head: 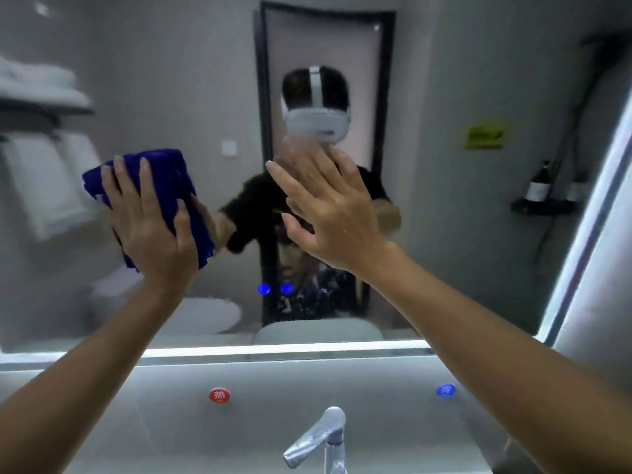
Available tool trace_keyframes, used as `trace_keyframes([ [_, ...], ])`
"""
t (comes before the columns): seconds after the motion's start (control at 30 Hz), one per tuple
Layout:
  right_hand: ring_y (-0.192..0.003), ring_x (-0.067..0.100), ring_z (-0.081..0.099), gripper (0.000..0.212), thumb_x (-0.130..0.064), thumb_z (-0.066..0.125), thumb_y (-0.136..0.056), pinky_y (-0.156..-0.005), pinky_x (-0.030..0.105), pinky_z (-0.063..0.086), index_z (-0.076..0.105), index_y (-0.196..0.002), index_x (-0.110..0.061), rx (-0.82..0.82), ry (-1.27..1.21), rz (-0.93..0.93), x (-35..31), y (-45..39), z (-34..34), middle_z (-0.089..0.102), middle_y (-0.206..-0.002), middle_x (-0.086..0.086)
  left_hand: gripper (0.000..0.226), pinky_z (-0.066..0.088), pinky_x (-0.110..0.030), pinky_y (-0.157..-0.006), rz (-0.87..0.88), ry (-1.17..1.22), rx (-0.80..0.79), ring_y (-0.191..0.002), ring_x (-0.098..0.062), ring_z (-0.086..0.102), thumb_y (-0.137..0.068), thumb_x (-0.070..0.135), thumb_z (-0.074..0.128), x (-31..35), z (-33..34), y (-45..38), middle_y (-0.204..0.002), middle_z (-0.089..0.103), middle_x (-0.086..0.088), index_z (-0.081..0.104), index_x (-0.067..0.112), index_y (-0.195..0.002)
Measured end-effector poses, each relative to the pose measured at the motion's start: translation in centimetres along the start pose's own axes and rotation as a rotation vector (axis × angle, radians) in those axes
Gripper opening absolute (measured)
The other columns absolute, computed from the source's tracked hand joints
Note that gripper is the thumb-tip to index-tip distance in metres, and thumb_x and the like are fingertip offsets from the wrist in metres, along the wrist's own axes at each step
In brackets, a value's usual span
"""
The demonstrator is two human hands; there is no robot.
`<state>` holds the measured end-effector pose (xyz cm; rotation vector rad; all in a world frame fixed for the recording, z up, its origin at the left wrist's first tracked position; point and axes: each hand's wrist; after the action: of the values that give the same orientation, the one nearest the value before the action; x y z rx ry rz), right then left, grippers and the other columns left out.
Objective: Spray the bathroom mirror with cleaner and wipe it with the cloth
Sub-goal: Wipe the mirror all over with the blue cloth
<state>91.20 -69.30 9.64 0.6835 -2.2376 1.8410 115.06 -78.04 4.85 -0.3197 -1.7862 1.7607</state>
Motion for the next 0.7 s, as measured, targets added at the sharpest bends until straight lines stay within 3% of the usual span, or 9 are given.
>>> trace_keyframes([
  [0.13,-0.145,0.029,0.036,0.052,-0.029,0.054,-0.094,-0.113,0.052,0.033,0.052,-0.143,-0.014,0.050,0.028,0.099,3.6,1.9,-2.8,0.042,-0.153,0.014,0.057,0.015,-0.061,-0.119,0.094,0.032,-0.073,-0.147,-0.043,0.019,-0.099,0.024,0.043,6.3,2.1,-0.5,-0.158,0.026,-0.025,0.031,0.008,-0.152],
  [0.33,-0.147,0.029,0.033,0.052,-0.018,0.057,-0.095,-0.116,0.052,0.032,0.048,-0.145,-0.008,0.058,-0.039,0.174,4.9,4.6,-5.3,0.040,-0.154,0.016,0.058,0.000,-0.051,-0.123,0.215,0.117,-0.245,-0.151,-0.035,0.010,-0.104,0.035,0.029,16.7,4.9,1.8,-0.162,0.018,-0.020,0.023,0.008,-0.154],
  [0.4,-0.146,0.029,0.034,0.045,-0.011,0.052,-0.099,-0.115,0.052,0.034,0.048,-0.143,-0.003,0.072,-0.120,0.192,4.9,5.2,-5.3,0.041,-0.153,0.017,0.056,-0.003,-0.048,-0.123,0.140,0.208,-0.277,-0.153,-0.027,0.006,-0.103,0.033,0.026,20.3,5.8,2.3,-0.164,0.015,-0.014,0.023,0.012,-0.155],
  [0.57,-0.146,0.026,0.035,0.044,-0.005,0.047,-0.102,-0.113,0.047,0.039,0.042,-0.145,0.003,0.101,-0.306,0.356,4.3,5.6,-4.5,0.044,-0.151,0.017,0.057,-0.014,-0.030,-0.122,-0.174,0.762,-0.399,-0.150,0.000,-0.005,-0.096,0.021,0.022,23.7,6.0,2.3,-0.160,0.006,0.016,0.025,0.017,-0.153],
  [0.63,-0.146,0.026,0.034,0.046,-0.007,0.051,-0.100,-0.116,0.047,0.036,0.044,-0.145,0.000,0.116,-0.239,0.363,3.7,5.2,-4.3,0.043,-0.152,0.016,0.058,-0.016,-0.022,-0.119,-0.207,0.859,-0.486,-0.148,0.006,-0.006,-0.098,0.027,0.019,23.2,5.4,2.0,-0.159,0.005,0.020,0.023,0.015,-0.155],
  [0.7,-0.146,0.027,0.035,0.047,-0.003,0.053,-0.096,-0.121,0.042,0.028,0.047,-0.142,0.001,0.116,-0.176,0.351,2.8,4.4,-3.9,0.045,-0.150,0.016,0.062,-0.015,-0.028,-0.122,-0.222,0.915,-0.554,-0.148,0.006,-0.006,-0.097,0.040,0.018,22.8,4.6,1.5,-0.160,0.005,0.020,0.018,0.019,-0.156],
])
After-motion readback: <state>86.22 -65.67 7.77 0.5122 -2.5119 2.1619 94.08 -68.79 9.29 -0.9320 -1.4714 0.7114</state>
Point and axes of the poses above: each hand's wrist, its own y-axis away from the middle knuckle, its own z-axis out of the palm, x = y × z
